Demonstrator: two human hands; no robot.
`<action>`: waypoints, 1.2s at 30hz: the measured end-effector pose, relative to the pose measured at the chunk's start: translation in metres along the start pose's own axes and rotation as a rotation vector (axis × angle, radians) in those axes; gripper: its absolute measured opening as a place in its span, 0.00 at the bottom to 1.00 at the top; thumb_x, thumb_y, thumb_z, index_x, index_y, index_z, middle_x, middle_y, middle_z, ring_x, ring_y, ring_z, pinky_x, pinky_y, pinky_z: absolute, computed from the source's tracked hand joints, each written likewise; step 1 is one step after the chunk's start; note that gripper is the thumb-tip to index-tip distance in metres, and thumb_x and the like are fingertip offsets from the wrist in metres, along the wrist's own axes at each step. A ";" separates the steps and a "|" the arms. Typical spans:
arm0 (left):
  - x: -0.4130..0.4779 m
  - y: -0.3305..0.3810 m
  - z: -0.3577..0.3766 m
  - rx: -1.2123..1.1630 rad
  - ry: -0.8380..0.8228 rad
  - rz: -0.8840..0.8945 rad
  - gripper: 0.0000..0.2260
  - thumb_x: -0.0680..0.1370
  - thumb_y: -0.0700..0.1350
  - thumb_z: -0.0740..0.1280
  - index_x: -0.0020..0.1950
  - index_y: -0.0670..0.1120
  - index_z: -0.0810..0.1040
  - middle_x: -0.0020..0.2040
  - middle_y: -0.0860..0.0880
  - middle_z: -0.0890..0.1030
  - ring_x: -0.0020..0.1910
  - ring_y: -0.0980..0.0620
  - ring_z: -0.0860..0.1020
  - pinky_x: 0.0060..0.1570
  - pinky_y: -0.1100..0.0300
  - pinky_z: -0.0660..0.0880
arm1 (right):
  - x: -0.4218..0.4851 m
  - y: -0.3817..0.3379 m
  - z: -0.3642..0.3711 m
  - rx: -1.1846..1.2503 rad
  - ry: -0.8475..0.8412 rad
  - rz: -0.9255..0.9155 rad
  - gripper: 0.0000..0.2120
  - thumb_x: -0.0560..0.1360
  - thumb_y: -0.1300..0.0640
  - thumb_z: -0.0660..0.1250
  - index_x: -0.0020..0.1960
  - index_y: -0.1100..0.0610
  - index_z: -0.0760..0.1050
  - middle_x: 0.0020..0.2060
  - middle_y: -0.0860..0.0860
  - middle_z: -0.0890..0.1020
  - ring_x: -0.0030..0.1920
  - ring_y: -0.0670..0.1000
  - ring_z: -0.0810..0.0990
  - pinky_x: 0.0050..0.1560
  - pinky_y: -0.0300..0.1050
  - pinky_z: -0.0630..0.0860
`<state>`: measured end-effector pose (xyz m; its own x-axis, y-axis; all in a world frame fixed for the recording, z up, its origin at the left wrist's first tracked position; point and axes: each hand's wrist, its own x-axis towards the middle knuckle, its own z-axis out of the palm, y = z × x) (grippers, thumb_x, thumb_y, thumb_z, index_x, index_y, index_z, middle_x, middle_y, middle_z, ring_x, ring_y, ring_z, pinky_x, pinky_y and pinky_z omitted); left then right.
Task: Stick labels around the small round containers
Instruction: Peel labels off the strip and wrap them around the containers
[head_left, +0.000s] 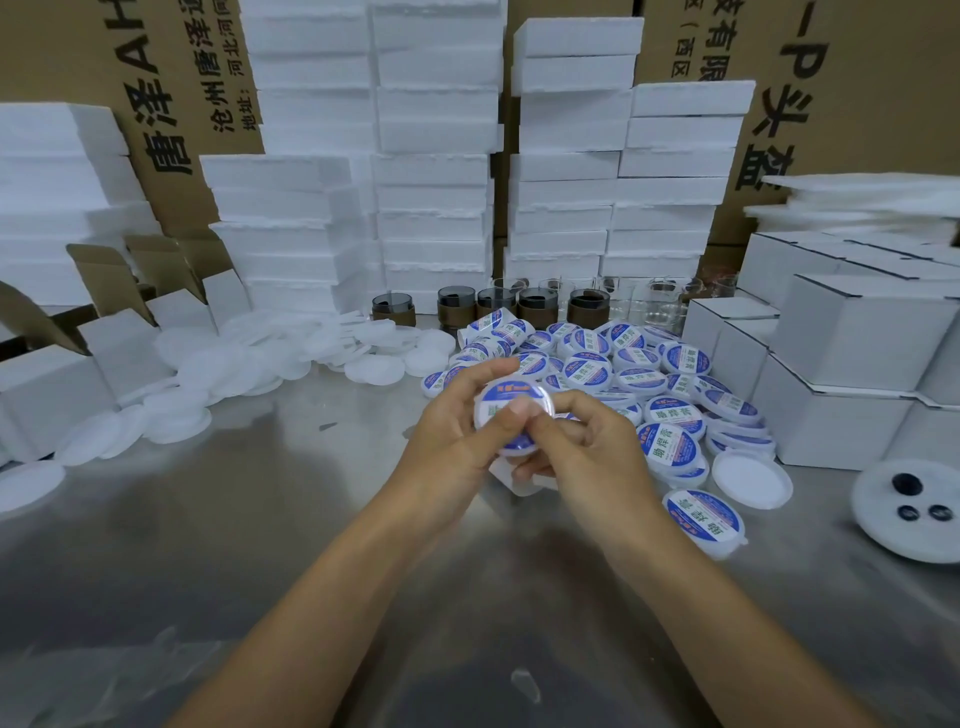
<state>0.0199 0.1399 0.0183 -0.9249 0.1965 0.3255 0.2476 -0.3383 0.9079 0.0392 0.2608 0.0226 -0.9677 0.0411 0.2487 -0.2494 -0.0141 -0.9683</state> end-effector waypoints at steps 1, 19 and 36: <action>-0.001 -0.001 0.000 0.043 0.010 -0.002 0.17 0.71 0.47 0.73 0.57 0.50 0.75 0.49 0.51 0.84 0.50 0.52 0.81 0.48 0.60 0.77 | 0.000 0.000 -0.001 0.012 0.026 0.001 0.05 0.76 0.57 0.65 0.43 0.57 0.76 0.28 0.53 0.83 0.27 0.51 0.80 0.44 0.52 0.79; -0.003 0.004 0.000 0.296 0.039 0.048 0.17 0.70 0.37 0.73 0.54 0.51 0.73 0.41 0.53 0.85 0.39 0.55 0.82 0.39 0.66 0.77 | 0.002 -0.004 -0.005 0.078 0.103 0.070 0.07 0.76 0.53 0.64 0.46 0.57 0.75 0.27 0.52 0.82 0.24 0.49 0.78 0.30 0.38 0.76; -0.004 0.007 0.001 0.228 0.107 0.072 0.09 0.77 0.38 0.65 0.55 0.47 0.74 0.36 0.52 0.84 0.31 0.55 0.82 0.33 0.66 0.76 | 0.001 0.000 -0.005 -0.040 0.033 -0.140 0.10 0.75 0.60 0.67 0.48 0.45 0.73 0.27 0.47 0.83 0.24 0.46 0.77 0.30 0.34 0.74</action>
<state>0.0259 0.1378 0.0240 -0.9248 0.0769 0.3727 0.3614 -0.1290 0.9234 0.0384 0.2663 0.0228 -0.9217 0.0723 0.3812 -0.3797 0.0338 -0.9245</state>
